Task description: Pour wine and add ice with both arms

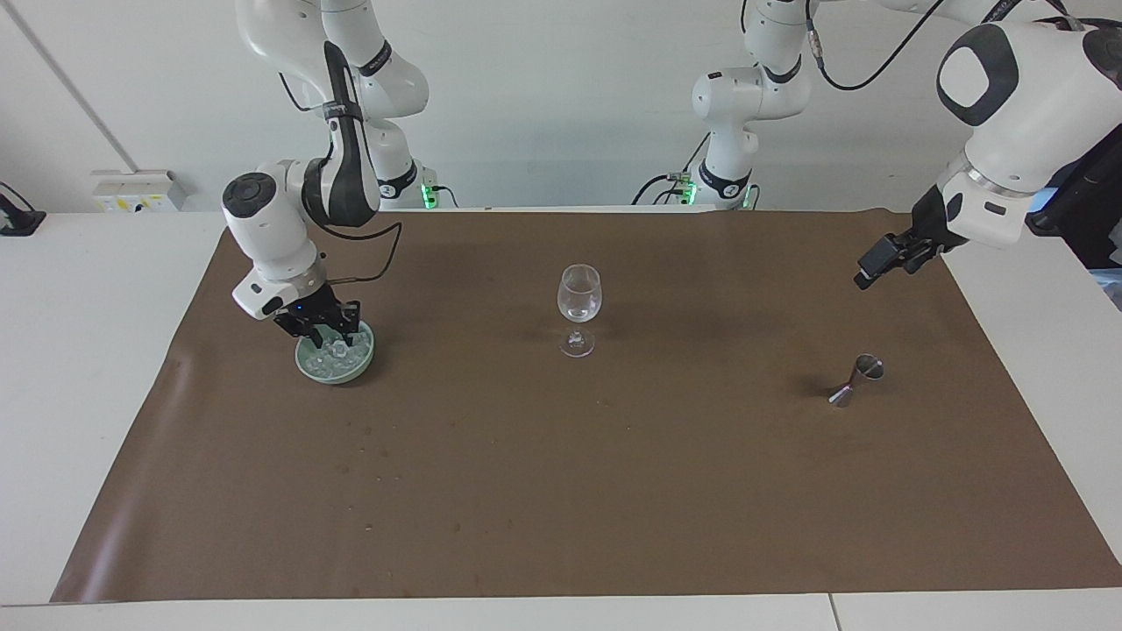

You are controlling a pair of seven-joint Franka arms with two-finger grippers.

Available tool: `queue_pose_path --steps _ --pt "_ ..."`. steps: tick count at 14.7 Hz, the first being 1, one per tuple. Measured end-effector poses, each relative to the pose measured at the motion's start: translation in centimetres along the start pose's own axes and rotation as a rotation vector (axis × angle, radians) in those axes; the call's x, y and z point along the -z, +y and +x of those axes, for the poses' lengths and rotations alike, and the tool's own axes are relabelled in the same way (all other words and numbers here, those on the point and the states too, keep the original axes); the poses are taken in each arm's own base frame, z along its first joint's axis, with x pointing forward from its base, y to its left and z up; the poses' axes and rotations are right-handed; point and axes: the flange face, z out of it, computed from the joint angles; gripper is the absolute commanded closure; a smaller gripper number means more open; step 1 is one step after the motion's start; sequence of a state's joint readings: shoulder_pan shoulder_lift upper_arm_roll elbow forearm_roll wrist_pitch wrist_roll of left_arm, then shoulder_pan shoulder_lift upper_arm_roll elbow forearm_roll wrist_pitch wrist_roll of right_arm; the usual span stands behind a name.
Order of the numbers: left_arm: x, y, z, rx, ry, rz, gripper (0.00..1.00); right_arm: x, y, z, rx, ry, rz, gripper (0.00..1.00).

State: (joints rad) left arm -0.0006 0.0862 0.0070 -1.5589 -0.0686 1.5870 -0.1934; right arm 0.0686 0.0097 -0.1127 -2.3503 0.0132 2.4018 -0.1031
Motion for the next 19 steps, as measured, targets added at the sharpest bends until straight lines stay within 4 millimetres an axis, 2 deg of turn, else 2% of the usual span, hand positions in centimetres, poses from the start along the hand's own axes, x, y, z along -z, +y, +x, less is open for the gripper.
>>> queue_pose_path --steps 4,7,10,19 --pt "0.5 0.6 -0.8 -0.058 -0.016 0.012 0.0 0.0 0.0 0.0 0.0 -0.001 0.0 0.52" --pt "2.6 1.8 -2.8 -0.089 -0.012 0.013 0.0 -0.1 -0.1 0.0 0.001 -0.001 0.0 0.52" --pt "4.0 2.0 -4.5 -0.1 -0.019 0.015 0.0 0.0 -0.1 0.1 0.002 0.015 -0.001 0.51" --pt "3.8 2.1 -5.0 -0.103 -0.06 0.024 0.0 -0.4 -0.4 -0.2 0.008 0.015 -0.001 0.52"
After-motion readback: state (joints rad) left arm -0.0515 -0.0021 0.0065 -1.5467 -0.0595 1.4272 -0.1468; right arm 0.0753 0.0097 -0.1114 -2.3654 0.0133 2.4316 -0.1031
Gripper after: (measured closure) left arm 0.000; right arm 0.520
